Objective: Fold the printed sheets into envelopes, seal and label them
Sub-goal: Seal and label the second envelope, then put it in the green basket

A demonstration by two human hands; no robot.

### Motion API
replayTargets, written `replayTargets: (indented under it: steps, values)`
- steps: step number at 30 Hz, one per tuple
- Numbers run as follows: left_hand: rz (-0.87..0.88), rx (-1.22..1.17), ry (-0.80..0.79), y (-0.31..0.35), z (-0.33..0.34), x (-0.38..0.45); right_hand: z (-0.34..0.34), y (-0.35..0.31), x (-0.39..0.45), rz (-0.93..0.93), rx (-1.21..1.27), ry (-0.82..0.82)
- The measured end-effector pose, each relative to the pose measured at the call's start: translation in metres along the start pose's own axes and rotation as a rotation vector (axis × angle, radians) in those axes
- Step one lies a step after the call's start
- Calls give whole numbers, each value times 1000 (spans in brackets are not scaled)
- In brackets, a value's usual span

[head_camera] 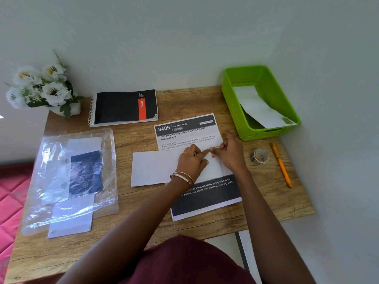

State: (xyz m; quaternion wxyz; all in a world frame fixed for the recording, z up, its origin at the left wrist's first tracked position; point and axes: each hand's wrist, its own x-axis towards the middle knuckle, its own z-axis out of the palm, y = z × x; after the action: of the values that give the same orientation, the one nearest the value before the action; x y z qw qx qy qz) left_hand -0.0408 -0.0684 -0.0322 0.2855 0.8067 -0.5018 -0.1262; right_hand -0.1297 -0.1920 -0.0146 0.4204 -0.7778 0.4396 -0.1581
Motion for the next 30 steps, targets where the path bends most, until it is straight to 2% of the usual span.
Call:
replayTargets:
  steps: [9, 15, 18, 21, 23, 26, 28, 30]
  values:
    - [18, -72, 86, 1, 1, -3, -1, 7, 3, 16, 35, 5]
    - [38, -35, 109, -3, 5, -1, -17, 11, 0, -55, 45, -198]
    - [43, -43, 129, -2, 6, -1, -24, 7, -1, -78, -34, -289]
    - [46, -79, 94, -3, 4, -1, -27, 4, 0, -70, -49, -331]
    - [6, -168, 52, -2, -2, 0, -27, 3, -3, -40, 25, -277]
    - [-91, -328, 50, -5, -19, -3, -21, -1, -18, -45, 30, -76]
    - [-128, -363, 152, -12, -35, -13, -16, -4, -34, -51, -35, 82]
    - [-206, -281, 284, -23, -50, -27, -10, -2, -48, -55, -79, 174]
